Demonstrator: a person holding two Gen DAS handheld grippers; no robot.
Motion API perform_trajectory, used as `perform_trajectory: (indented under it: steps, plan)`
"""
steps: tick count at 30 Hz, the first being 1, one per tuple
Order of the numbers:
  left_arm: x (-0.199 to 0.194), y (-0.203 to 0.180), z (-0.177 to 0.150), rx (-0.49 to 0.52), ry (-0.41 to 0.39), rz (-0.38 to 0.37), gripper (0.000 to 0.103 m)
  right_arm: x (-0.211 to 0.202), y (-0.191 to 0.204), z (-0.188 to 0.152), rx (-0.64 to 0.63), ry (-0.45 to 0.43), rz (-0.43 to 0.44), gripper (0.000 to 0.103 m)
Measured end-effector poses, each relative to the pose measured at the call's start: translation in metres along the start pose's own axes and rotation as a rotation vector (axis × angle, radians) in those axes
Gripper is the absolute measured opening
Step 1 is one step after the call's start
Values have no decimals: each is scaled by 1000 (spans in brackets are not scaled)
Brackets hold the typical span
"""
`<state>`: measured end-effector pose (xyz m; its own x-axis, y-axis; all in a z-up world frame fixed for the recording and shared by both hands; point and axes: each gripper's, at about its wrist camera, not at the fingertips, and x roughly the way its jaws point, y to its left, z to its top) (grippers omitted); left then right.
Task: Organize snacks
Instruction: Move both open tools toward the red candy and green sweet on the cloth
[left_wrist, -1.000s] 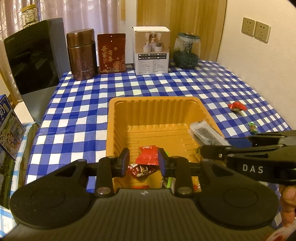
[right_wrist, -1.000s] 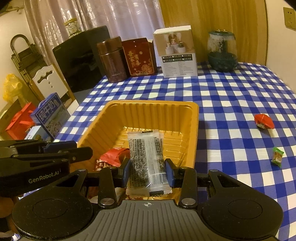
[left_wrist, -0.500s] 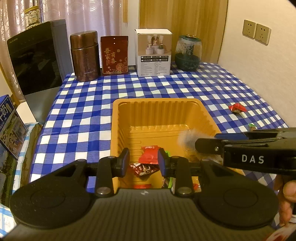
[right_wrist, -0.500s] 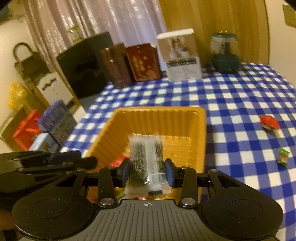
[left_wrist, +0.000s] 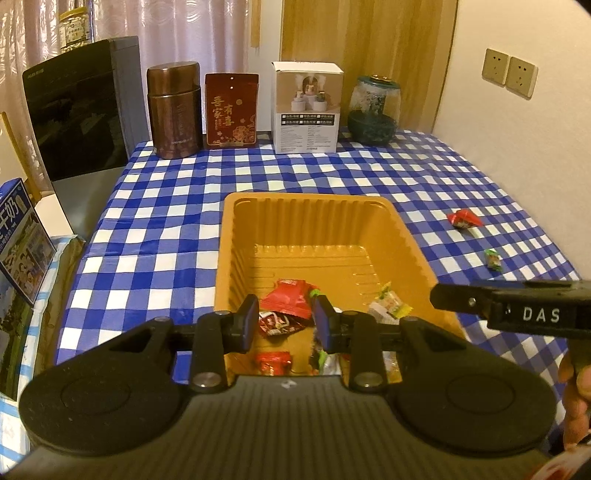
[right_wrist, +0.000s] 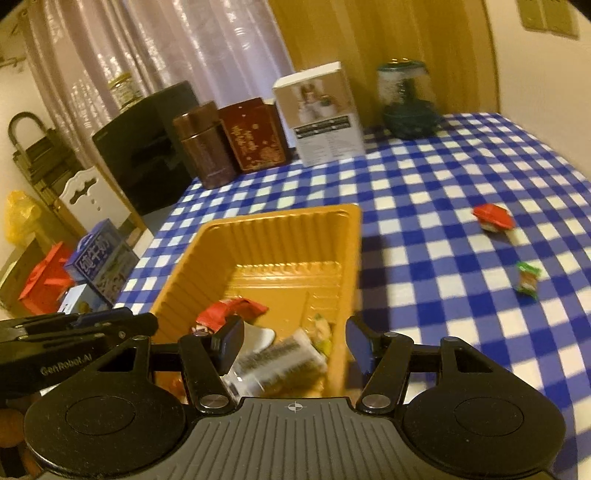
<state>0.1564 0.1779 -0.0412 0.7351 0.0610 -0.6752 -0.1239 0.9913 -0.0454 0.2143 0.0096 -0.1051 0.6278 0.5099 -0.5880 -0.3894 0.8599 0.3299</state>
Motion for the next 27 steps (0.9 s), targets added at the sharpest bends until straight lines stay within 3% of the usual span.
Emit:
perform_trajectory:
  steps: [27]
  plan:
    - [-60,-91,-15,-4,-34,-135,43,-122,-49,-41,61,-75,-211,61]
